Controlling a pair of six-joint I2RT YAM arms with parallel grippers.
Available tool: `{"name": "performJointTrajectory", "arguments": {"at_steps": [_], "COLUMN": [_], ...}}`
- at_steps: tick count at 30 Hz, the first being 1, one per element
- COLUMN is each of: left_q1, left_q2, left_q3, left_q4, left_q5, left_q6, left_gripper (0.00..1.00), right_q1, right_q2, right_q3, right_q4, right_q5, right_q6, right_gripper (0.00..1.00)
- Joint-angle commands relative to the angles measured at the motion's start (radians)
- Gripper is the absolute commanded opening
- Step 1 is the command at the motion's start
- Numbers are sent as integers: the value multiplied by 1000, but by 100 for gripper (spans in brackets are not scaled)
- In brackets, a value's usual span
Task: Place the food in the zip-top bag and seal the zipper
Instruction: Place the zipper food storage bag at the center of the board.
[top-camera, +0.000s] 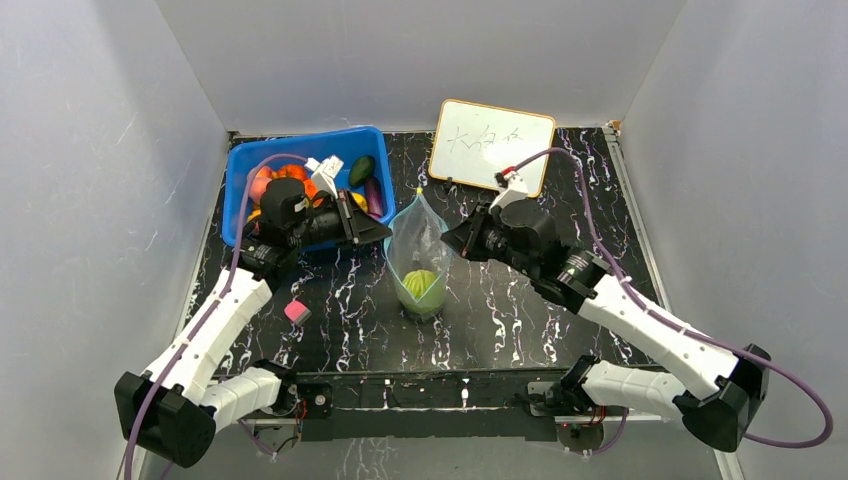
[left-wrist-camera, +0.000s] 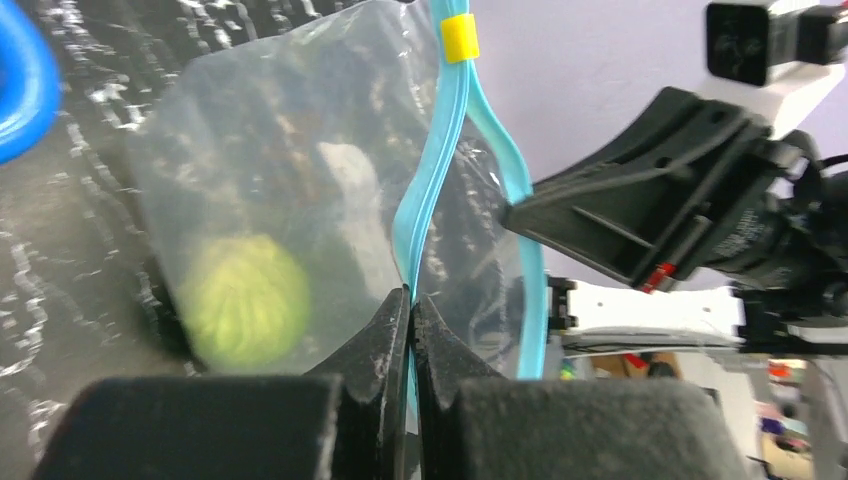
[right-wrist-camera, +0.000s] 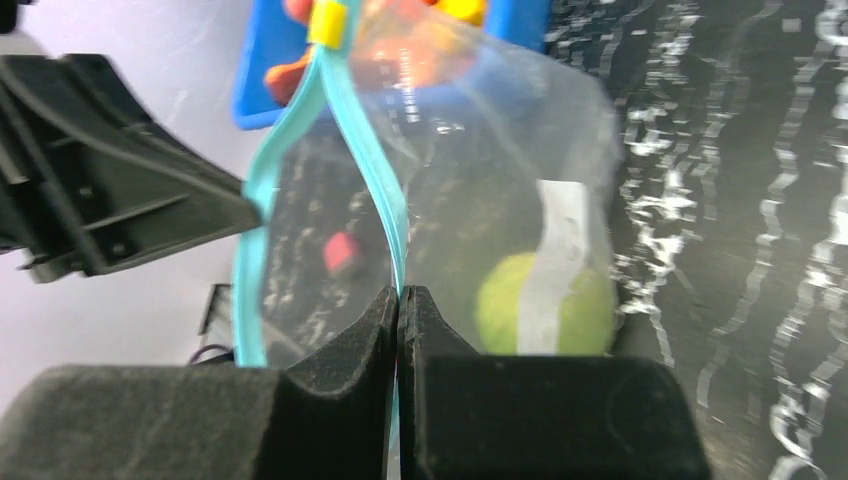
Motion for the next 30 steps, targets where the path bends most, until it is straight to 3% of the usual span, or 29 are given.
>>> {"name": "performJointTrajectory", "arguments": {"at_steps": [1, 6, 12, 16, 20, 26, 30], "left_q1": [-10, -53, -130, -138, -138, -138, -138], "left_q2": [6, 91, 162, 194, 210, 210, 209], "left_q3": [-47, -45, -52, -59, -40, 48, 142], "left_q4": [316, 456, 519, 461, 339, 155, -18], "left_q5": [141, 121, 53, 7, -49, -138, -252], "left_q6": [-214, -281, -293, -238, -164, -55, 51], "left_gripper": [0, 0, 0, 0, 12, 58, 71], "right_q1": [6, 6, 6, 6, 6, 6, 6], "right_q2": [-88, -180, -263, -250, -235, -228, -230], "right_q3": [83, 147, 101, 32, -48, -95, -98], "right_q4": [-158, -275, -188, -158, -125, -109, -94], "right_q5": [255, 388, 275, 271, 262, 258, 254], "right_q6": [-87, -97, -46, -51, -62, -62, -67], "right_gripper": [0, 0, 0, 0, 0, 0, 0]}}
